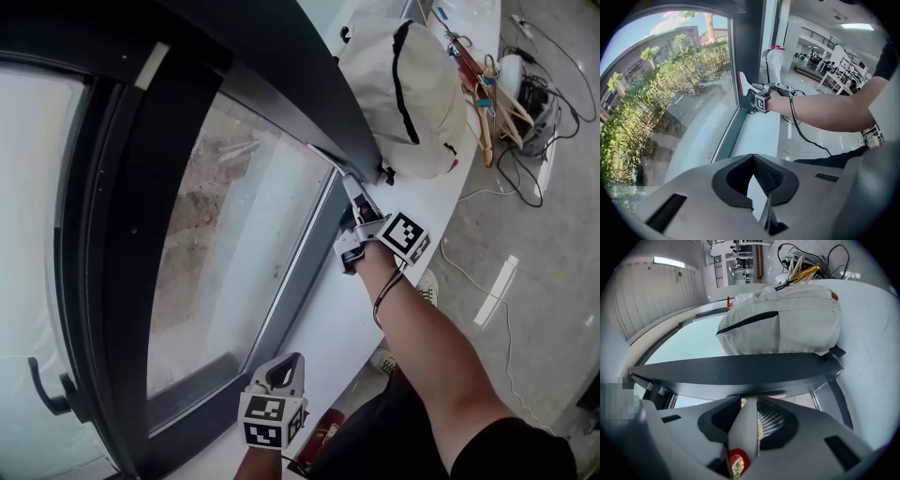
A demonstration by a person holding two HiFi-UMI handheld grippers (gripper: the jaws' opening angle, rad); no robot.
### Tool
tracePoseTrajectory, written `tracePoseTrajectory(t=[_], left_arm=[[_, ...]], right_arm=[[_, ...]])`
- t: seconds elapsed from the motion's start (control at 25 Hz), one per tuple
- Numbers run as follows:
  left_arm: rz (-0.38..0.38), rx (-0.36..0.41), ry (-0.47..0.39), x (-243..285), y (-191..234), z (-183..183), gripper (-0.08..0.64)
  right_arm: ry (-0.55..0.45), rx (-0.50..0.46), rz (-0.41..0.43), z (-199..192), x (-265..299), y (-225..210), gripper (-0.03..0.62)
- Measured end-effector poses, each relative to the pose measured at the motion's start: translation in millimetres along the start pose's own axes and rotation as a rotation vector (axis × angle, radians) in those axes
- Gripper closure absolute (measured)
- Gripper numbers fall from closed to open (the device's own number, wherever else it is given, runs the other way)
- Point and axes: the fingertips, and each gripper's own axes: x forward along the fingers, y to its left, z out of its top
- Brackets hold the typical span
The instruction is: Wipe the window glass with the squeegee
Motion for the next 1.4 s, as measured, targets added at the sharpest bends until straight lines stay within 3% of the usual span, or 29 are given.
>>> tracePoseTrajectory(t=[0.72, 1.4], left_arm=[[0.02, -0.016, 0.005, -7, 13, -20, 0.56], [0.042, -0.05, 0.005, -27, 19, -91, 0.56]], right_arm=[[0.053, 0.033, 0.015, -39, -14, -1, 0.497], [0.15, 0.09, 0.026, -144, -72, -7, 0.497]])
